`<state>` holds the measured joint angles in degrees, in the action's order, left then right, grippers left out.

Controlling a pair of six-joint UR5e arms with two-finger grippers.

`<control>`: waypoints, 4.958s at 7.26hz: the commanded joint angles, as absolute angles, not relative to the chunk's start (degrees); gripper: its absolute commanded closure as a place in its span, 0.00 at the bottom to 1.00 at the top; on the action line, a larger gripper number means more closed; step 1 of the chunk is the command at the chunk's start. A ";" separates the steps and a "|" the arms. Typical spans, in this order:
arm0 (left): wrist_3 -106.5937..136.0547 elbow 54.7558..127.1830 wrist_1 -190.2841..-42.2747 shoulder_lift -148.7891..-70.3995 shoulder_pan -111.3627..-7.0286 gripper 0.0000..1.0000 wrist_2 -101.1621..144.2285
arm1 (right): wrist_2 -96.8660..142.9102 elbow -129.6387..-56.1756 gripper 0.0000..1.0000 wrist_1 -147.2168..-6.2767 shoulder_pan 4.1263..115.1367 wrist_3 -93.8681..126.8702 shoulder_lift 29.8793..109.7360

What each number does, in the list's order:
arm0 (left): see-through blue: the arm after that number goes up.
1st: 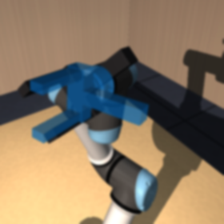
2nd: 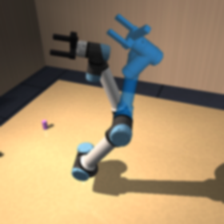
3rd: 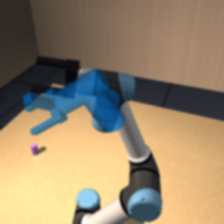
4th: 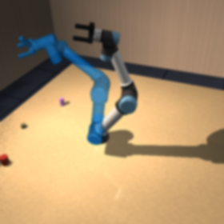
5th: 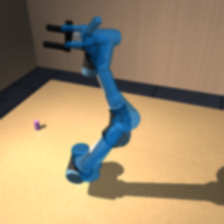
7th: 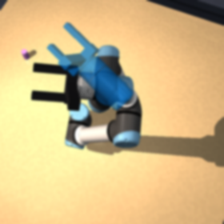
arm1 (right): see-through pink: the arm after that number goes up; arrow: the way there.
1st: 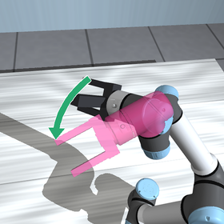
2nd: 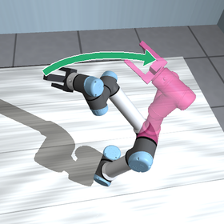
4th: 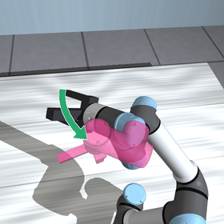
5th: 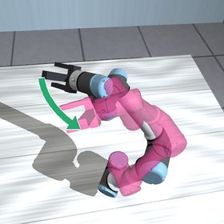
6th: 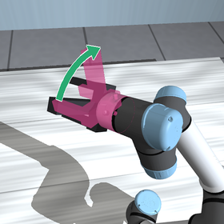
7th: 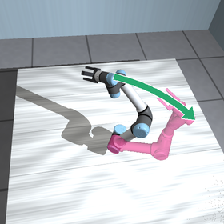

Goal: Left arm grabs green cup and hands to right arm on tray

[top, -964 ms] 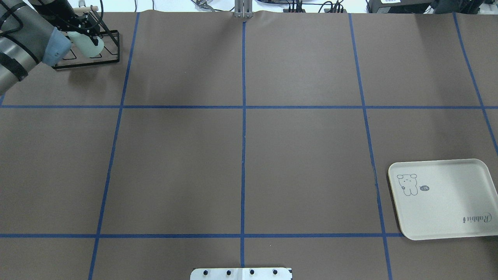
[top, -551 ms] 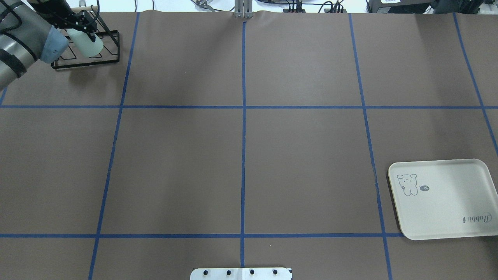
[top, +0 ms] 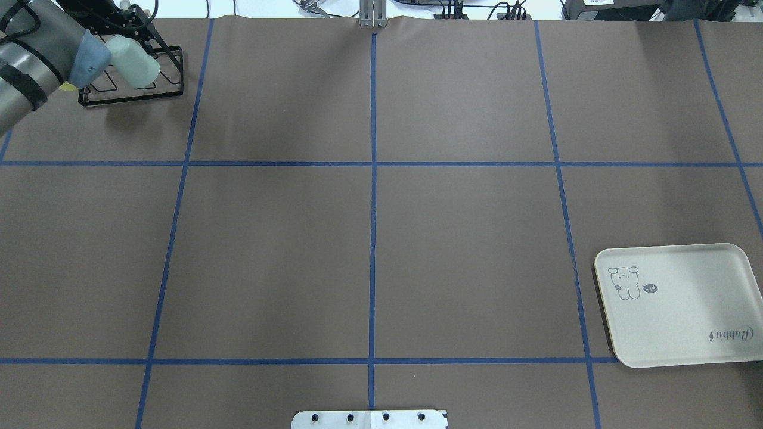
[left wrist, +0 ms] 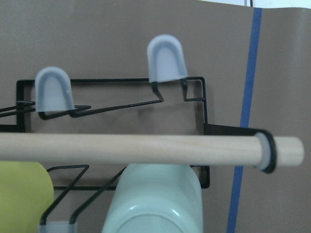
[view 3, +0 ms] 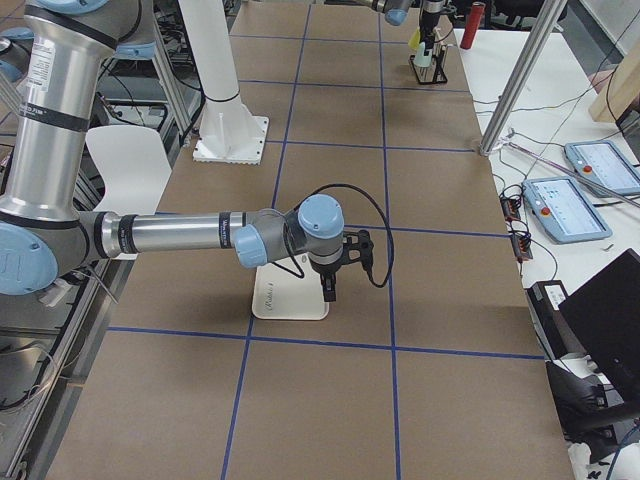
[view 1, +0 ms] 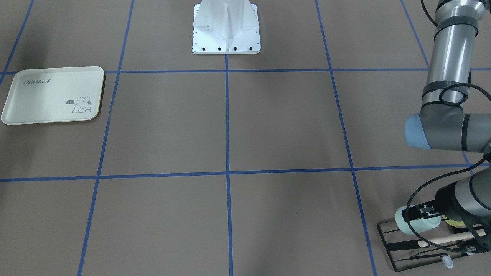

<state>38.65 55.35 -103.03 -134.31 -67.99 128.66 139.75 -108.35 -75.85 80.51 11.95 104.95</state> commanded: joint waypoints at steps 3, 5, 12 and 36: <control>38.76 54.76 -103.18 -134.74 -68.03 0.08 127.79 | 139.75 -108.37 0.00 -75.85 80.51 11.95 104.94; 38.67 54.76 -103.36 -134.82 -68.20 0.12 127.71 | 139.75 -108.28 0.00 -75.85 80.42 11.95 104.85; 37.97 60.97 -101.00 -134.39 -73.29 1.00 128.41 | 139.75 -108.19 0.00 -75.85 80.16 11.95 104.68; 142.63 103.01 -165.74 -128.24 -44.56 1.00 126.13 | 120.10 -105.56 0.02 3.73 43.08 128.35 74.79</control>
<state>140.50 102.92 -162.82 -128.84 -45.06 127.65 124.92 -105.90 -2.57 44.83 120.75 75.02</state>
